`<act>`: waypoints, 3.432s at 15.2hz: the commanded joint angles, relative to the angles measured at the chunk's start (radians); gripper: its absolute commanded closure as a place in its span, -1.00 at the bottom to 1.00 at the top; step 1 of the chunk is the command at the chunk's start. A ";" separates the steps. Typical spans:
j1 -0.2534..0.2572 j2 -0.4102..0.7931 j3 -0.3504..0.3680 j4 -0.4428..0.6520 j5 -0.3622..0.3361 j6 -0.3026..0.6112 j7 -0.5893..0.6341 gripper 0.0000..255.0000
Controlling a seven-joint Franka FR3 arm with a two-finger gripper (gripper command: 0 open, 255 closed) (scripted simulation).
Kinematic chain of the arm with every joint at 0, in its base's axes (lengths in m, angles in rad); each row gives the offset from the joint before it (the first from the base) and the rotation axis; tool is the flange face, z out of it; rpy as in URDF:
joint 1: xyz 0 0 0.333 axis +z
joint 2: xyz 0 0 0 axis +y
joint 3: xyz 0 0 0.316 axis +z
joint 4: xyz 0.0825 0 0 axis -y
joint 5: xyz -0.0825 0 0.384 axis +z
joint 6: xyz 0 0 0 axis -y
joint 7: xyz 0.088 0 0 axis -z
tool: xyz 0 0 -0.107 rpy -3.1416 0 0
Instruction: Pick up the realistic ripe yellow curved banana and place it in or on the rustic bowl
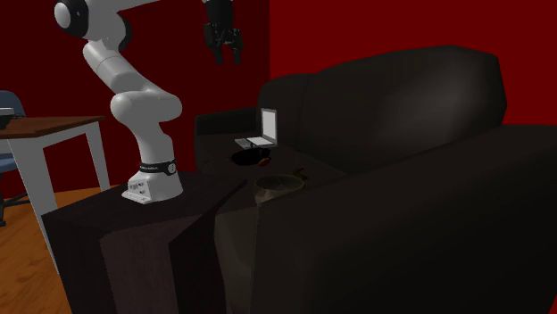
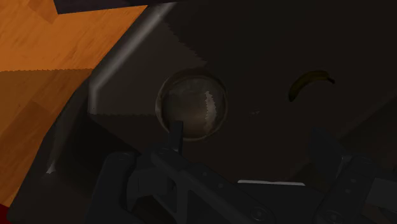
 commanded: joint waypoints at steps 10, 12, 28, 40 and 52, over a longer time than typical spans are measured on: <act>0.034 0.141 0.122 -0.136 0.068 0.266 0.099 -1.00; 0.041 0.188 0.149 -0.152 0.081 0.327 0.120 -1.00; 0.079 0.727 0.340 -0.085 0.063 0.777 0.332 -1.00; 0.179 1.214 0.332 0.183 -0.137 0.957 0.562 -1.00; 0.224 1.359 0.299 0.241 -0.180 1.038 0.600 -1.00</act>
